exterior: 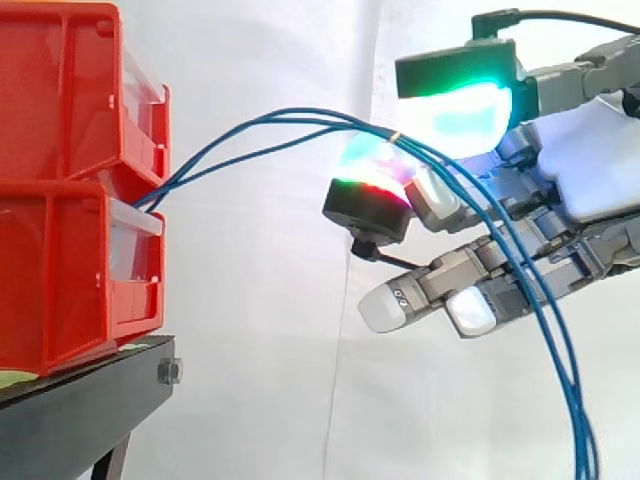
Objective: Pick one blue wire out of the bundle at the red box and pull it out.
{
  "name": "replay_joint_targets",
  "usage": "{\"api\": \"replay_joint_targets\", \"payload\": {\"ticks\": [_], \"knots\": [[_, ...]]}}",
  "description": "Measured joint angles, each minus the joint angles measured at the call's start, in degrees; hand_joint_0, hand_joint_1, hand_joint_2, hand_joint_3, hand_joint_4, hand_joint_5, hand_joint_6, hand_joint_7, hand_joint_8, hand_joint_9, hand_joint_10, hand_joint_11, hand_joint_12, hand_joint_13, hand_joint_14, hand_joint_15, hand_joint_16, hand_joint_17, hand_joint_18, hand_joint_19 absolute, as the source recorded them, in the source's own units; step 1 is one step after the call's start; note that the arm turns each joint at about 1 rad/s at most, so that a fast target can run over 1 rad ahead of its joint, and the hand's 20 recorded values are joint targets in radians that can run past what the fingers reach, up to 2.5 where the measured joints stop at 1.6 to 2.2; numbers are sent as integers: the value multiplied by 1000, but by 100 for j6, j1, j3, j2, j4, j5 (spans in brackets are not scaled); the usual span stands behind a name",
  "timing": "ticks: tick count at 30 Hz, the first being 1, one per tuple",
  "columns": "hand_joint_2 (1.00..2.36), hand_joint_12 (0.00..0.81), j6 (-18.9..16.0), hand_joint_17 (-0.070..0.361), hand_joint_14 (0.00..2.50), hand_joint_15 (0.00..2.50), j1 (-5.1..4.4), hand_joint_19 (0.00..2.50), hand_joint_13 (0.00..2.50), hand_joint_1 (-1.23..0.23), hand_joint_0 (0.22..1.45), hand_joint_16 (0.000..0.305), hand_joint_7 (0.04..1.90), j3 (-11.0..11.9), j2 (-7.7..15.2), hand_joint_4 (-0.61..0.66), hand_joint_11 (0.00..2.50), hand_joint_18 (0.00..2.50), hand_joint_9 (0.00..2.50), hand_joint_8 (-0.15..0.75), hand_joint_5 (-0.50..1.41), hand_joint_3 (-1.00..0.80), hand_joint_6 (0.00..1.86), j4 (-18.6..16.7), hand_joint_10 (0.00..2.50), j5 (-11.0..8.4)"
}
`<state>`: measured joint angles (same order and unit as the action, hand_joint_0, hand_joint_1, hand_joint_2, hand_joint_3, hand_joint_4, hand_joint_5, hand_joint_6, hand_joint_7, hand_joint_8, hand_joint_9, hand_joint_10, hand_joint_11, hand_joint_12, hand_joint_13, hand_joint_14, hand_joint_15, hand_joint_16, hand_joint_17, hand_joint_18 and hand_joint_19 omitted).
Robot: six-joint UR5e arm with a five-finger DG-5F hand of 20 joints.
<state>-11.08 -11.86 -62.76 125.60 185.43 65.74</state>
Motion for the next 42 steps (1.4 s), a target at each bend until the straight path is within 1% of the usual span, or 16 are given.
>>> {"api": "replay_joint_targets", "payload": {"ticks": [7, 10, 11, 13, 15, 17, 19, 21, 22, 24, 27, 29, 35, 39, 40, 42], "knots": [[1015, 375, -87, 131, 15, 302, 0, 708, 475, -699, 790, 58, 907, 0, 0, 173, 596, 434, 958, 236, -132, -42, 768, -4, 24, 52], [1009, 394, -128, 139, 12, 286, 0, 633, 477, -746, 720, 62, 968, 0, 0, 197, 572, 491, 954, 248, -123, -17, 711, 0, 24, 72], [1007, 416, -140, 154, 11, 273, 0, 618, 477, -761, 644, 68, 1040, 0, 0, 212, 554, 518, 943, 267, -114, -73, 647, 0, 21, 77], [1011, 423, -163, 159, 13, 286, 0, 628, 466, -709, 573, 71, 1152, 0, 0, 211, 532, 499, 923, 273, -104, -160, 572, 1, 20, 83], [1014, 396, -175, 144, 13, 297, 0, 644, 432, -635, 531, 64, 1280, 0, 1, 178, 521, 431, 901, 251, -89, -251, 511, 2, 21, 86], [1010, 403, -180, 148, 13, 301, 0, 647, 434, -600, 509, 66, 1284, 0, 0, 197, 520, 436, 909, 259, -81, -353, 500, 1, 21, 87], [1008, 405, -182, 149, 13, 297, 0, 646, 435, -591, 502, 66, 1279, 0, 0, 185, 521, 436, 913, 262, -79, -398, 501, -3, 21, 88], [1004, 413, -188, 152, 12, 290, 1, 643, 440, -638, 485, 67, 1323, 0, 0, 176, 520, 443, 921, 273, -75, -438, 500, -5, 21, 88], [1003, 413, -204, 152, 12, 294, 1, 645, 440, -657, 485, 68, 1311, 0, 0, 180, 524, 445, 921, 274, -77, -448, 512, -6, 23, 89], [1006, 408, -250, 148, 12, 288, 1, 639, 440, -751, 504, 66, 1161, 0, 0, 172, 564, 439, 917, 266, -104, -431, 611, -7, 24, 96], [1014, 389, -364, 139, 13, 293, 3, 650, 433, -809, 582, 62, 957, 0, 0, 174, 609, 424, 878, 248, -145, -310, 741, -7, 27, 130], [1017, 389, -426, 138, 13, 286, 5, 632, 434, -827, 621, 61, 880, 0, 0, 174, 635, 434, 876, 248, -161, -232, 792, -7, 25, 155], [1019, 391, -610, 138, 13, 291, 8, 617, 452, -823, 664, 62, 773, 0, 0, 138, 649, 470, 864, 245, -182, -91, 849, -7, 26, 243], [1018, 399, -713, 143, 12, 290, 7, 627, 464, -806, 655, 63, 745, 0, 0, 122, 668, 489, 883, 253, -183, -18, 863, -7, 24, 304], [1017, 402, -733, 144, 14, 293, 7, 624, 468, -799, 656, 64, 738, 0, 0, 129, 660, 497, 890, 255, -182, -8, 864, -7, 24, 321], [1006, 427, -768, 158, 13, 289, 7, 613, 488, -756, 641, 70, 710, 0, 0, 199, 637, 538, 940, 281, -172, 0, 857, -7, 22, 358]]}}
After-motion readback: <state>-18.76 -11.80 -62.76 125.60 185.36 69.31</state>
